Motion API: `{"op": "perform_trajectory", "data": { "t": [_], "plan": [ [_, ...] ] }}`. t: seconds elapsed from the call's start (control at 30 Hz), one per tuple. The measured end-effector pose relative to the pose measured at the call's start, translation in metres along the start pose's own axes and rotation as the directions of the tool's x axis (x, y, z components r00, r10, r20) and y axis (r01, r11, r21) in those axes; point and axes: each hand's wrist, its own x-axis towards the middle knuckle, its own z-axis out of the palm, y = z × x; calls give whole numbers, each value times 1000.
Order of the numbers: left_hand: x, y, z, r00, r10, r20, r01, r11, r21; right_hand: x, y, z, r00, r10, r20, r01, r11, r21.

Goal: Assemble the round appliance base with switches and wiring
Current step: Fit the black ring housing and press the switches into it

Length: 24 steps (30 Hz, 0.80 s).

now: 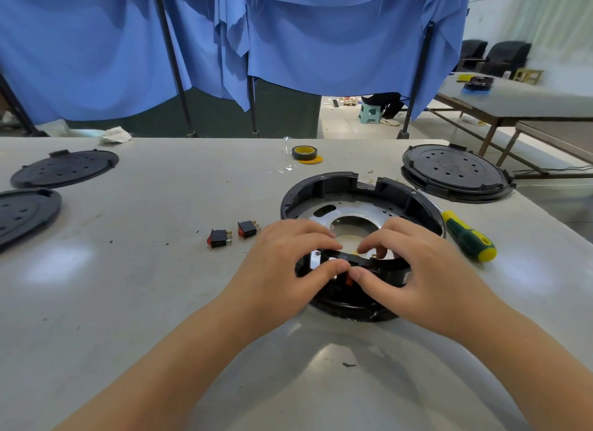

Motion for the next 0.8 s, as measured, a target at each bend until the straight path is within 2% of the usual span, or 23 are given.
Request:
{"op": "perform_trajectory", "data": {
  "t": [0.1, 0.2, 0.27, 0.33, 0.4, 0.47, 0.63, 0.8],
  "plan": [
    [4, -7, -6, 995, -70, -73, 67, 997, -35, 0, 1, 1, 1000, -1, -6, 1, 1000, 13],
    [9, -29, -16, 952, -225, -205, 253, 960, 122, 0, 3, 1, 1000, -2, -18, 2, 999, 33],
    [10, -51, -24, 884, -403, -237, 458, 848, 266, 0, 4, 2, 1000, -2, -27, 3, 999, 45],
    [7, -72, -29, 784, -580, -224, 616, 676, 405, 0, 4, 3, 999, 6, -36, -4, 999, 51],
    [2, -88, -31, 692, -694, -198, 679, 533, 505, 0, 4, 5, 999, 17, -41, -15, 998, 60],
    [-2, -99, -30, 642, -747, -170, 690, 468, 552, -1, 5, 5, 999, 22, -41, -19, 998, 63],
    [0, -105, -28, 675, -711, -197, 703, 537, 467, 0, 6, 4, 999, 21, -29, -18, 997, 76],
    [2, -97, -33, 710, -667, -227, 702, 696, 151, 0, 7, 3, 1000, 14, -18, -13, 996, 87]
  ]
}}
